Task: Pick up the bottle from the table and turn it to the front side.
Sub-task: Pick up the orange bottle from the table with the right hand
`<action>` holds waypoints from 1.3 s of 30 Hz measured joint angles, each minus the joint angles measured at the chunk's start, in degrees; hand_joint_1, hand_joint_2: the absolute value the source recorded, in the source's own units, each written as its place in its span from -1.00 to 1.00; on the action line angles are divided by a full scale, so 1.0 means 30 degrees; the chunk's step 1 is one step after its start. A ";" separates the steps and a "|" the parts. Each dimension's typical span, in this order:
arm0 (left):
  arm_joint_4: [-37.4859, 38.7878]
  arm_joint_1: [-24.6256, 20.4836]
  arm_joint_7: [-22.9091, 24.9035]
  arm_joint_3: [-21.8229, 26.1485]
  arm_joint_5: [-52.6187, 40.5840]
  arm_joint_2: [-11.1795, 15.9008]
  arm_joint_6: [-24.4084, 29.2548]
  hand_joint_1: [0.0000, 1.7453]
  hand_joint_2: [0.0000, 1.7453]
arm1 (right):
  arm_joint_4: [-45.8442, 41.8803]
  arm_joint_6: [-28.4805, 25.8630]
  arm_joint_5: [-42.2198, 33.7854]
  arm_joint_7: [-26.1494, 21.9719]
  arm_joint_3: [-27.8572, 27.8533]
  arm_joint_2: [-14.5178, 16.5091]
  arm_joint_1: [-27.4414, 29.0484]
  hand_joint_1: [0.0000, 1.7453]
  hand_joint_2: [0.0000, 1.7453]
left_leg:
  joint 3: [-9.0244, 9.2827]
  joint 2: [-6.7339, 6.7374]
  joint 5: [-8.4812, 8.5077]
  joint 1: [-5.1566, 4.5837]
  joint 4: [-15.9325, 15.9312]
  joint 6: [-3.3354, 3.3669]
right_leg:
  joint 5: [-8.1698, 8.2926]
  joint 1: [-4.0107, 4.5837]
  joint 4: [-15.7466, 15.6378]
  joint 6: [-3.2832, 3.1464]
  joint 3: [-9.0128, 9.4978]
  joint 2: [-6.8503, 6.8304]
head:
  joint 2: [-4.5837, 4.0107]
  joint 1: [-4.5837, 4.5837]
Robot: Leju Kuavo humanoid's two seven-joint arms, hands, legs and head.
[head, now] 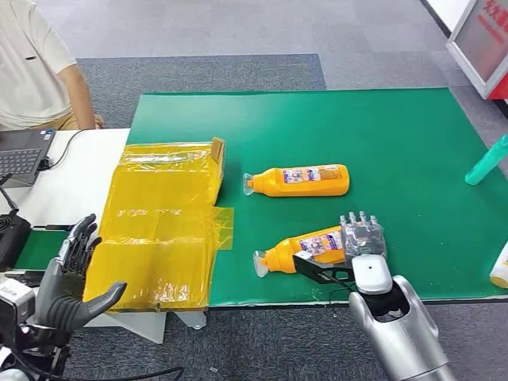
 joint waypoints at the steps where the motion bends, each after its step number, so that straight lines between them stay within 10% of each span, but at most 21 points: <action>1: 0.0024 -0.0005 -0.0036 -0.0028 0.0022 0.0003 0.0002 -1.00 1.00 | 0.0148 -0.0157 0.0000 -0.0232 0.0036 0.0000 -0.0035 -1.00 1.00 | 0.0000 0.0000 0.0000 0.0000 0.0000 0.0000 | 0.0000 0.0000 0.0000 0.0000 0.0000 0.0000 | 0.0000 -0.0002; 20: -0.0102 0.0999 -0.2258 -0.3589 0.0248 0.2108 0.0246 -1.00 1.00 | 0.5305 -0.3050 0.0004 -0.2146 0.0744 0.0128 -0.1941 -0.99 1.00 | 0.0061 0.0000 0.0001 0.0002 0.0000 -0.0002 | 0.0013 0.0002 -0.0001 -0.0017 0.0052 0.0001 | 0.0000 -0.0002; 24: -0.0102 0.1189 -0.2160 -0.4271 0.0514 0.2689 0.0731 -1.00 1.00 | 0.6148 -0.3531 0.0007 -0.2020 0.0777 0.0179 -0.2222 1.00 1.00 | 0.0085 0.0000 0.0013 0.0002 0.0000 0.0011 | 0.0030 -0.0001 -0.0002 -0.0020 0.0077 -0.0001 | 0.0000 0.0000; 39: -0.0102 0.1327 -0.2098 -0.5277 0.0831 0.3426 0.0918 -1.00 1.00 | 0.7026 -0.4640 0.0005 -0.2654 0.0814 0.0184 -0.2468 1.00 1.00 | 0.0087 0.0000 0.0036 0.0001 0.0000 0.0010 | 0.0051 -0.0002 -0.0002 -0.0015 0.0076 -0.0001 | 0.0000 -0.0002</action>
